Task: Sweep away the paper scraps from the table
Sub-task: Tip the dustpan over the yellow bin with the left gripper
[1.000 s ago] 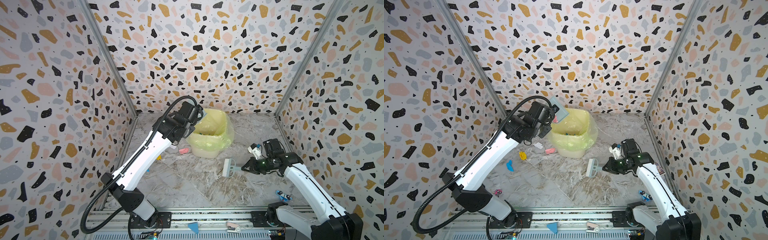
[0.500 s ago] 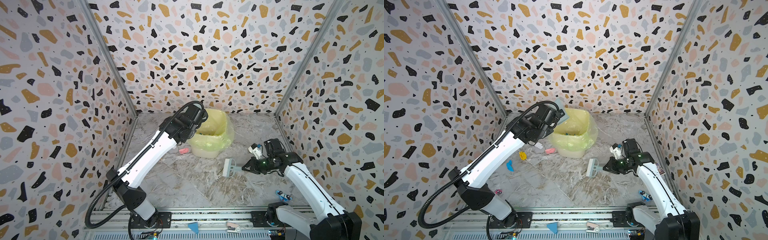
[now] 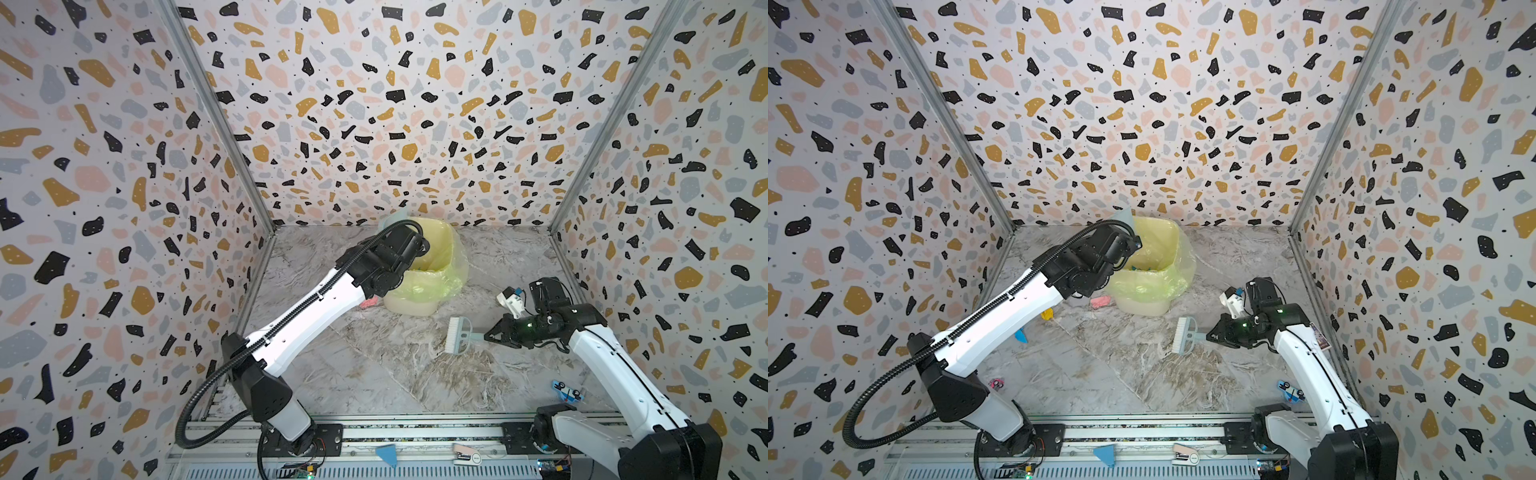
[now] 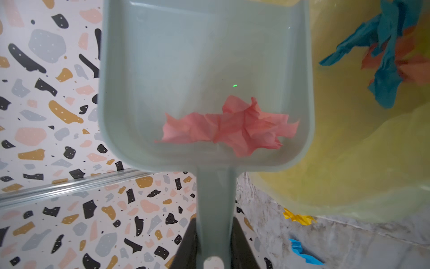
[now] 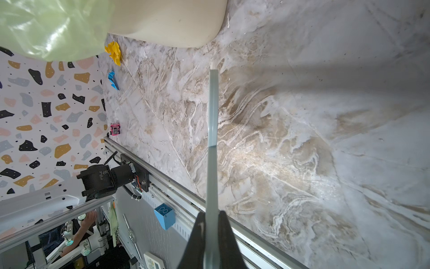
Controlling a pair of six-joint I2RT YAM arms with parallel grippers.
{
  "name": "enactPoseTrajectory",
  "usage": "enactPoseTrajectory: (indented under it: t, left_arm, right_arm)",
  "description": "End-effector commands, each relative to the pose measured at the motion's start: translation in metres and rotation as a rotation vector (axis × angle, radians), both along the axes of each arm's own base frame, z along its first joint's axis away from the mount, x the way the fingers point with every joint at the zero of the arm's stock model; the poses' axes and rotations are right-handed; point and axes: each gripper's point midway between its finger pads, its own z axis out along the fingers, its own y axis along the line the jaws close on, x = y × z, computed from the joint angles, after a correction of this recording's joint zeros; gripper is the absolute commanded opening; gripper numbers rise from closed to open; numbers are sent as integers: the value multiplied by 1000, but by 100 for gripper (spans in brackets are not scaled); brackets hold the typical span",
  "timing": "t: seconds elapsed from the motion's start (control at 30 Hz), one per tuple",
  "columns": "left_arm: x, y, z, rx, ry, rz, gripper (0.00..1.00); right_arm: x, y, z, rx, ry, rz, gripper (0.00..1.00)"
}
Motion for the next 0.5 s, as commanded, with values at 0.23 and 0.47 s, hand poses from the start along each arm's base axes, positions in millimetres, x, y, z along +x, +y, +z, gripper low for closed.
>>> enactPoseTrajectory:
  t: [0.23, 0.47]
  left_arm:
    - [-1, -6, 36, 161, -119, -78, 1]
    - [-1, -19, 25, 229, -108, -133, 0]
  right_arm:
    - [-9, 3, -2, 35, 22, 17, 0]
    - [-13, 3, 0, 40, 12, 12, 0]
